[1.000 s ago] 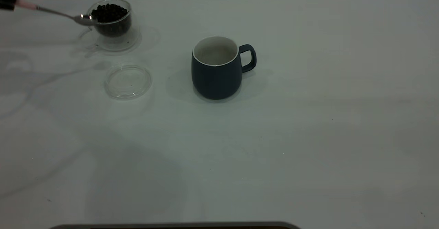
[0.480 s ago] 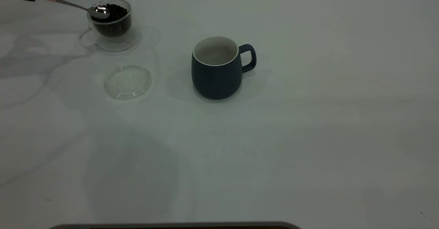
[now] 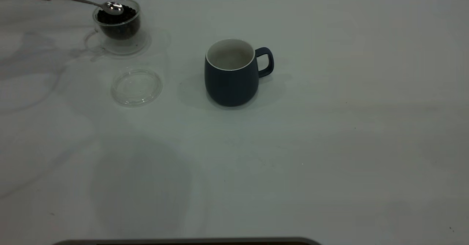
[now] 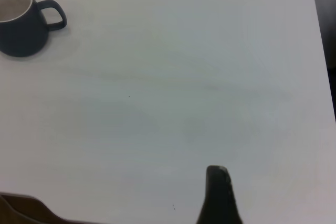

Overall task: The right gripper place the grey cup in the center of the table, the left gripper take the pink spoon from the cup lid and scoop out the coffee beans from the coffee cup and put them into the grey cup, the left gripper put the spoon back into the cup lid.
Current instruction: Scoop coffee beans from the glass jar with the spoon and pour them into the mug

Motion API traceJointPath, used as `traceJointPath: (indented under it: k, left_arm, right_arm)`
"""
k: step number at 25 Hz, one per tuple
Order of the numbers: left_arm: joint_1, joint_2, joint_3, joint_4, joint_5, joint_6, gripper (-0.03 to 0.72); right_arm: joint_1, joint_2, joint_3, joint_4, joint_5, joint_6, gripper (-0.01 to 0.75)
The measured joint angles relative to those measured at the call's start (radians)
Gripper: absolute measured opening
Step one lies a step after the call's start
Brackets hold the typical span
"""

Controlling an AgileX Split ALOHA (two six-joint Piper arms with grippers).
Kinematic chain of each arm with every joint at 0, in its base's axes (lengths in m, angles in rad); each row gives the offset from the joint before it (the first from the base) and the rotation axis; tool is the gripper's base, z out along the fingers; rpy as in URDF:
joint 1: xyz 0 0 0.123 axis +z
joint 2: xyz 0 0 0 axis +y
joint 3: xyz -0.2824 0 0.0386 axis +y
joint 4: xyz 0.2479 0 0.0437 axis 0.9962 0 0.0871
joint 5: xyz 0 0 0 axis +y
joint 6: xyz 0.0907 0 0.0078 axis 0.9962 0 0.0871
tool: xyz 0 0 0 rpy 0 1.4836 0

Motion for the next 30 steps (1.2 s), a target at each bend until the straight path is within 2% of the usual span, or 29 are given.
traceJointPath:
  k: [14,30]
  left_arm:
    - [-0.001,0.040,-0.001,-0.030,-0.022,0.047,0.126]
    - [-0.001,0.057,-0.001,-0.001,0.033,-0.123,0.126]
  right_arm:
    - [0.000,0.000,0.000,0.000,0.000,0.000,0.588]
    - [0.000,0.000,0.000,0.000,0.000,0.000,0.588]
